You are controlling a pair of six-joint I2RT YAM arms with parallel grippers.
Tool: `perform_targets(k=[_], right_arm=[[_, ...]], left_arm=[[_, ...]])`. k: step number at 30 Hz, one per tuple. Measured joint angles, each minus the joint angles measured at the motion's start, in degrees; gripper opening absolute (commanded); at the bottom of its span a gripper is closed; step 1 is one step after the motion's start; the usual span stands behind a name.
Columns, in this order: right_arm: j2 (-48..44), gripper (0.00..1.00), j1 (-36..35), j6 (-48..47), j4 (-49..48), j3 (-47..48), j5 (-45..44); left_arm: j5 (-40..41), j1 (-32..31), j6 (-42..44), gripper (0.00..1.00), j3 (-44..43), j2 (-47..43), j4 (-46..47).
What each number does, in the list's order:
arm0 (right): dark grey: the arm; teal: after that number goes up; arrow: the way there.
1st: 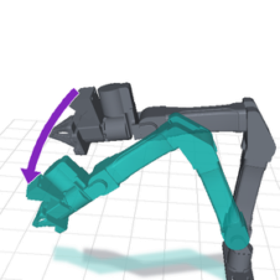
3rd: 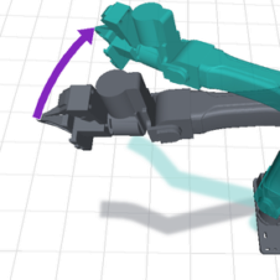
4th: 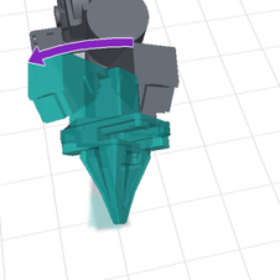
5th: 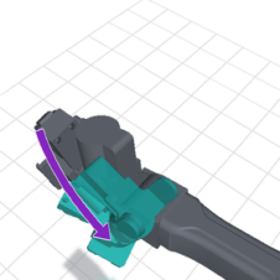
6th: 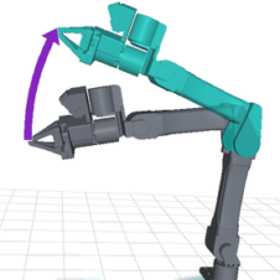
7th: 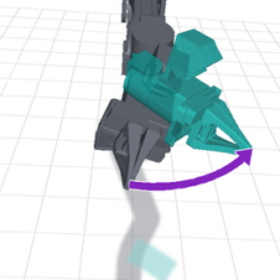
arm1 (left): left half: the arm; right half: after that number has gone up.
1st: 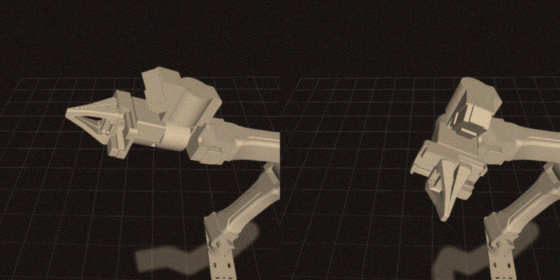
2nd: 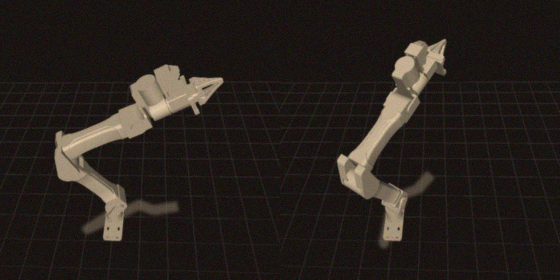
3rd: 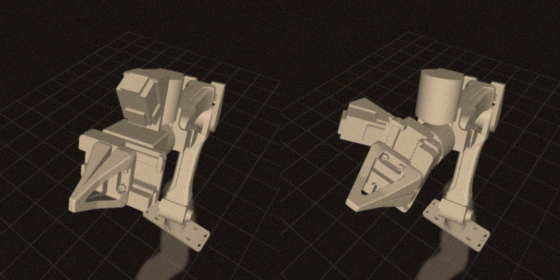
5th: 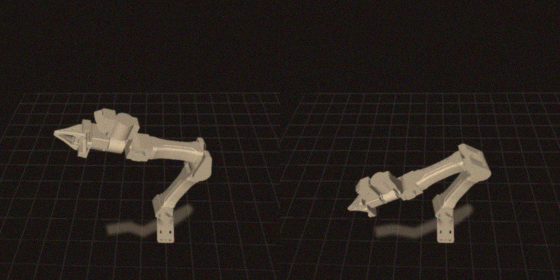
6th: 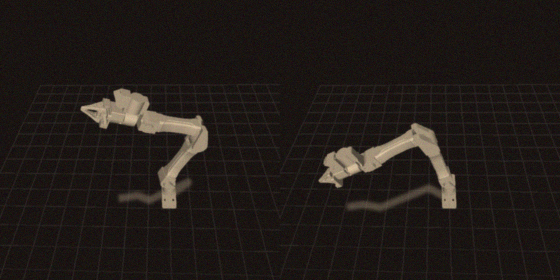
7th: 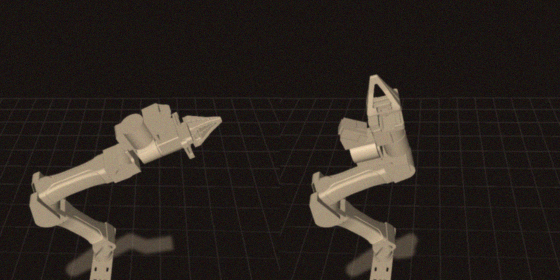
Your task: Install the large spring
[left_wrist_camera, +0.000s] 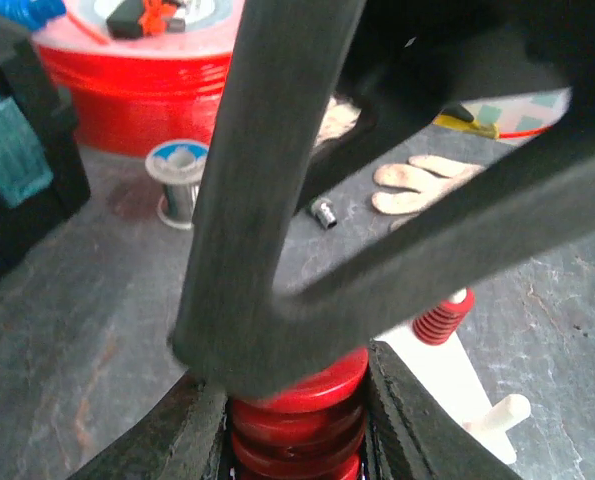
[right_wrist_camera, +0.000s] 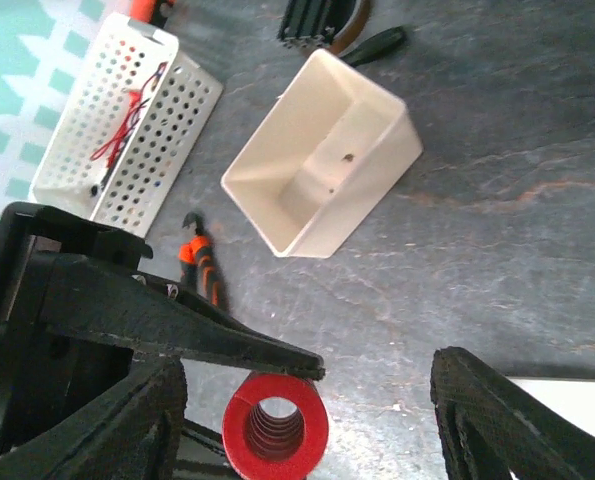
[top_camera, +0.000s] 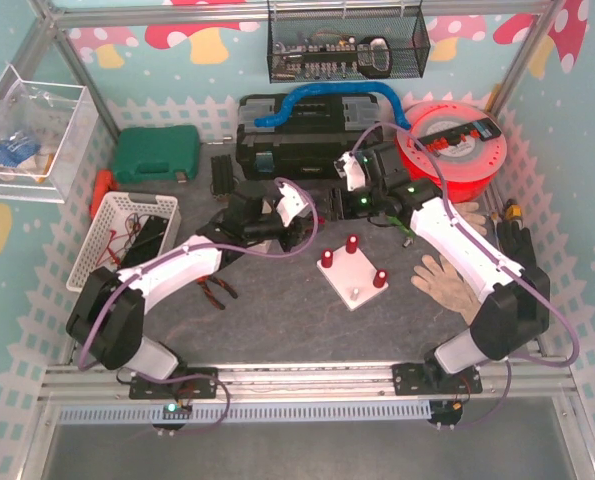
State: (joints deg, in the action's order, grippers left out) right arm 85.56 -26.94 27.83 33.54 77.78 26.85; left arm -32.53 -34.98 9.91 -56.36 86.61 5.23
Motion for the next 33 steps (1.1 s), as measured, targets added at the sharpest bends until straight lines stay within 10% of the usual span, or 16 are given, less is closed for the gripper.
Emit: perform_targets(k=[19,26,33], right_arm=[[3.41,0.56,-0.02,-3.26,1.81,-0.17,10.73],[3.52,0.21,-0.13,-4.46,3.39,-0.20,10.45],[3.52,0.02,-0.35,-4.63,3.54,-0.20,9.84]], left_arm=[[-0.46,-0.74,5.44,0.05,1.46,-1.03,2.32],[-0.28,-1.05,5.84,0.08,1.95,-1.16,2.10],[0.87,-1.20,5.92,0.35,2.54,-1.57,2.38]])
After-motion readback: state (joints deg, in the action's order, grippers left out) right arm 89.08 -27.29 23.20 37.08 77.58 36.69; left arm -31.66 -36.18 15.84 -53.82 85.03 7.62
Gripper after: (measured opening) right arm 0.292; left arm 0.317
